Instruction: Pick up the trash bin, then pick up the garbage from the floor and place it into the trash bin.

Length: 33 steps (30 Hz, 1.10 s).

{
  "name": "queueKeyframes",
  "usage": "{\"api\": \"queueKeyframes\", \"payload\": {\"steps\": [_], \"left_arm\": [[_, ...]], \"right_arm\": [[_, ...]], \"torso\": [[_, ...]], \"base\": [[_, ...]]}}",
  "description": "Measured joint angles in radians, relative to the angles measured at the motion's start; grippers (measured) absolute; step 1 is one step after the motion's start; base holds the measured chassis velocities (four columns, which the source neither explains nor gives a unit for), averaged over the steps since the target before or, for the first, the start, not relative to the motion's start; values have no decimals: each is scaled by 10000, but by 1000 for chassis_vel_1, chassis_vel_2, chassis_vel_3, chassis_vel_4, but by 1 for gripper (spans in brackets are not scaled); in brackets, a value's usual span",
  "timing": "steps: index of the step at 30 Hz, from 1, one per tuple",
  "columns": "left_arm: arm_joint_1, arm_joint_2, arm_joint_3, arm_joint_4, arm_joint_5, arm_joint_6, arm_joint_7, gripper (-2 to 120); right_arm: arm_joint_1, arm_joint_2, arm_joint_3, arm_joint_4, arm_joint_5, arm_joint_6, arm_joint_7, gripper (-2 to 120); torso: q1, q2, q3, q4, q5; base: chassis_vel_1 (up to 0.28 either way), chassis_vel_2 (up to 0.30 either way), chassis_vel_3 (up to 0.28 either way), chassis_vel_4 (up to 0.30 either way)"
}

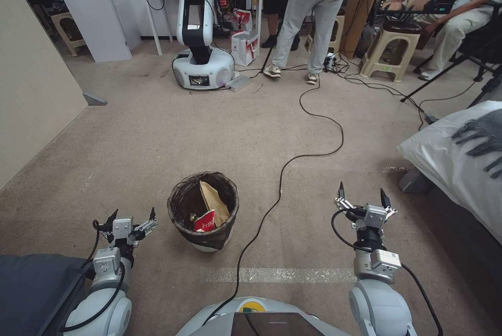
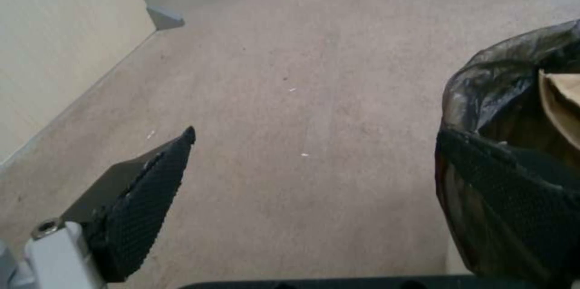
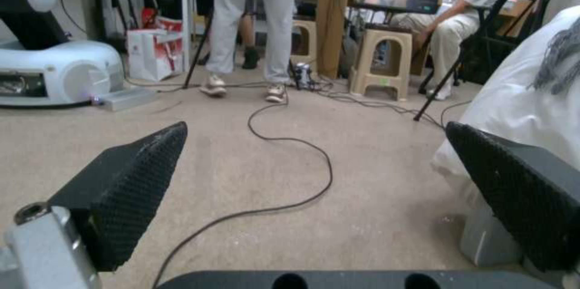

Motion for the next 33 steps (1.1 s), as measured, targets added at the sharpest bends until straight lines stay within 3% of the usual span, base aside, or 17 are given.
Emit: {"api": "queueKeyframes", "payload": {"steps": [33], "left_arm": [[-78,-4,4,47,95,-206,-49,100]], "right_arm": [[-17,-59,-13,29,2,165,-172,100]], "torso": [[1,0,1,1,1]], "base": [[0,0,0,0]]}}
